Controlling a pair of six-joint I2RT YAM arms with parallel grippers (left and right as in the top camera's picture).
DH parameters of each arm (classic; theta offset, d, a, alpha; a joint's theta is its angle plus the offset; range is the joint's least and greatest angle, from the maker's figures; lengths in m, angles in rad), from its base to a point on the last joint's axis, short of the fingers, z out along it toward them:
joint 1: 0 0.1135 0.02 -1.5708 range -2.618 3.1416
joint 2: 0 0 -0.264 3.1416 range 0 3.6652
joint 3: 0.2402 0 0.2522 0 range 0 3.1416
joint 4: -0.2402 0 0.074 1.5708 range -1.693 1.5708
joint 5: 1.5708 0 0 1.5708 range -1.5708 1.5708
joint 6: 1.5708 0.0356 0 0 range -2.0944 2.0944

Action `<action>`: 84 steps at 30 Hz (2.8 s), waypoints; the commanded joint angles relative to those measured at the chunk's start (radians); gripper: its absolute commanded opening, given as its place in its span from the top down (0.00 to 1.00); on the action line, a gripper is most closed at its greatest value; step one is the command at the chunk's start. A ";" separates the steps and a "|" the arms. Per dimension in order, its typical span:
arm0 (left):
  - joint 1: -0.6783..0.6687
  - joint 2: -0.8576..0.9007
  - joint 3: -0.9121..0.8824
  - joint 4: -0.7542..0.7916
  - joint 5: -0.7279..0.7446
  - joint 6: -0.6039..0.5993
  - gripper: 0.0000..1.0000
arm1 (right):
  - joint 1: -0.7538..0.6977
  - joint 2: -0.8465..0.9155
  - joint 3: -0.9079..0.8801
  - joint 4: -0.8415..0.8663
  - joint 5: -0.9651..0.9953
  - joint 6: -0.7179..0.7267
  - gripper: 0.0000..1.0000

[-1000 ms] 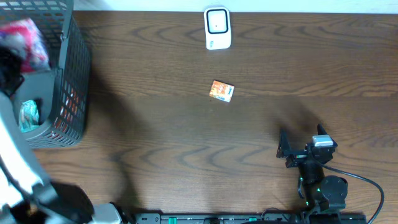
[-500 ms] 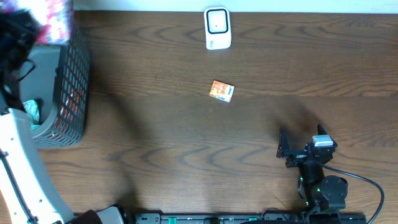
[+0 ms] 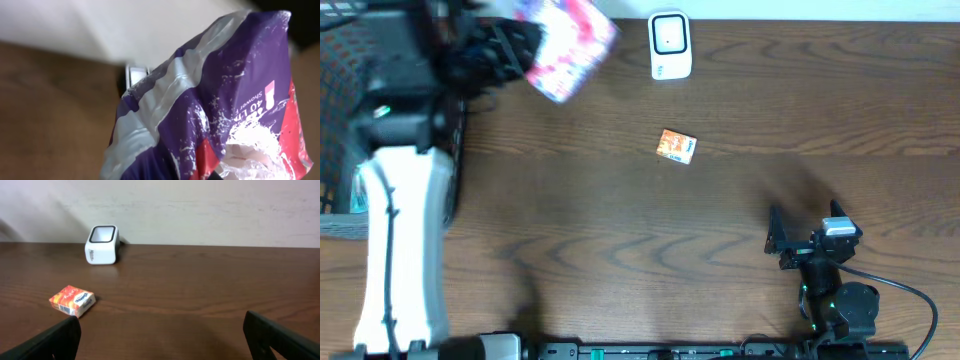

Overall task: Scan the item barcode
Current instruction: 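Carry the purple package and place it beside the tissue pack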

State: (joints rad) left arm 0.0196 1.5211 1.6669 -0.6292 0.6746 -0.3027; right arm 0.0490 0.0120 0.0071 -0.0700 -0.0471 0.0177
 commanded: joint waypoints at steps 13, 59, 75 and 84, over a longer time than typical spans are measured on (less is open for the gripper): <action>-0.245 0.414 0.004 -0.126 -0.477 0.188 0.92 | -0.008 -0.004 -0.001 -0.005 0.008 0.003 0.01; -0.390 0.599 0.002 -0.035 -0.492 0.396 0.63 | -0.008 -0.004 -0.001 -0.005 0.008 0.003 0.01; -0.345 0.204 0.027 -0.050 -0.491 0.334 0.10 | -0.008 -0.004 -0.001 -0.005 0.008 0.003 0.01; -0.320 -0.061 0.027 -0.064 -0.712 0.269 0.09 | -0.008 -0.004 -0.001 -0.005 0.008 0.003 0.01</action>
State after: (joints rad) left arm -0.3252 1.4940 1.6833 -0.6792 0.1257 0.0235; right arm 0.0490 0.0120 0.0071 -0.0704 -0.0471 0.0174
